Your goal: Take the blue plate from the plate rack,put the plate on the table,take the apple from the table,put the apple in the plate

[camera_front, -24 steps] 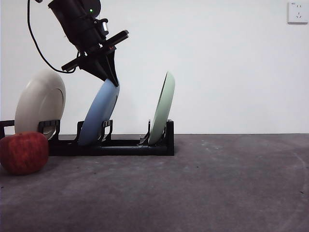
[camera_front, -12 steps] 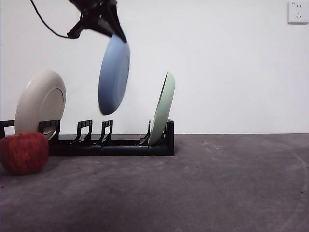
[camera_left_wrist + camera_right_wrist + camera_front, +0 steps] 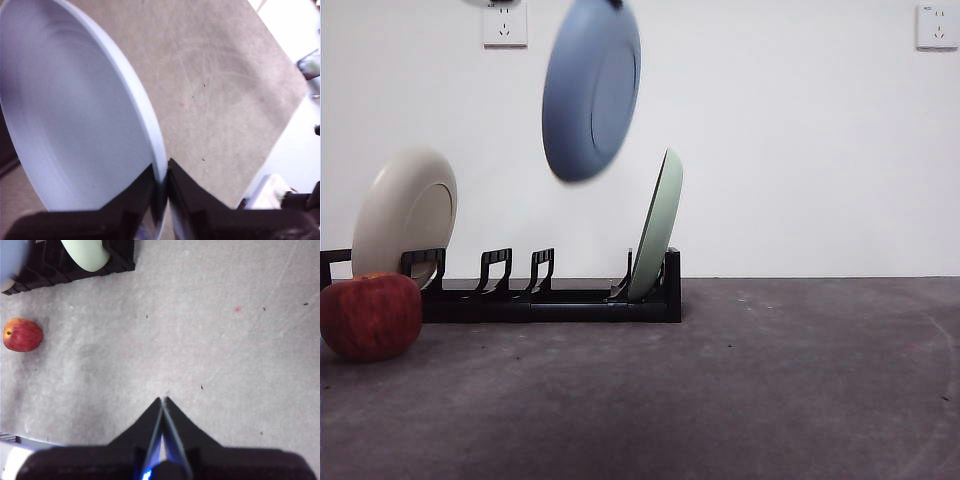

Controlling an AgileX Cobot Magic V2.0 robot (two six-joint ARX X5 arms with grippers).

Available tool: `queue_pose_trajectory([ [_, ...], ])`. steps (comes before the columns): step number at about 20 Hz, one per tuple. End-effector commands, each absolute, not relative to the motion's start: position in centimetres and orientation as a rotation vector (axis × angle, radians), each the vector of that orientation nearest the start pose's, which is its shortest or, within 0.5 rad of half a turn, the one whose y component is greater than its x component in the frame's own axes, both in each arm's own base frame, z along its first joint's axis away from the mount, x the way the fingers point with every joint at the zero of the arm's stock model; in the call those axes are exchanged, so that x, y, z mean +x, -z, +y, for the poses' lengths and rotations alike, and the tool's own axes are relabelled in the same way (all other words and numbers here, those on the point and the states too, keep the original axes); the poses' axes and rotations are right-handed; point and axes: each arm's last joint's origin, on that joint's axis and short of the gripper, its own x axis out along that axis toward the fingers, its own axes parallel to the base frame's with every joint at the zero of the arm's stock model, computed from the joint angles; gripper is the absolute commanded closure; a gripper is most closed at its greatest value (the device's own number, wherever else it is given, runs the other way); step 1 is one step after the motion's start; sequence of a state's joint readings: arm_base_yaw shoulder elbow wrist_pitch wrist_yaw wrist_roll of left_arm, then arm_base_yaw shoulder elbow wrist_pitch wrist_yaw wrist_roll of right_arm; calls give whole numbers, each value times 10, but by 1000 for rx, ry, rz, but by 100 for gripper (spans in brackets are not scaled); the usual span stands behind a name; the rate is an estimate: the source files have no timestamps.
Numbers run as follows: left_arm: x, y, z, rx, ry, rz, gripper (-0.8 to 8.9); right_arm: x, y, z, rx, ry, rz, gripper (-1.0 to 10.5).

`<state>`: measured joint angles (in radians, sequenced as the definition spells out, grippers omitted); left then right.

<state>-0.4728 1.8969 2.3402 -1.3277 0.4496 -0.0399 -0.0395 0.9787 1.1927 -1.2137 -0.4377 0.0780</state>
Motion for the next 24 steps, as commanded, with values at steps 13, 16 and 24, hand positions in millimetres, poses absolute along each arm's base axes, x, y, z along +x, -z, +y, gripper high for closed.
queue_pose_trajectory([
  [13,126,-446,-237,462,805,790,819,148,-352,5,259,-293,1022,946],
  [16,120,-411,-251,585,767,861,819,148,-352,5,259,-293,1023,946],
  [24,125,-308,-277,730,652,951,819,150,-354,5,254,-294,998,946],
])
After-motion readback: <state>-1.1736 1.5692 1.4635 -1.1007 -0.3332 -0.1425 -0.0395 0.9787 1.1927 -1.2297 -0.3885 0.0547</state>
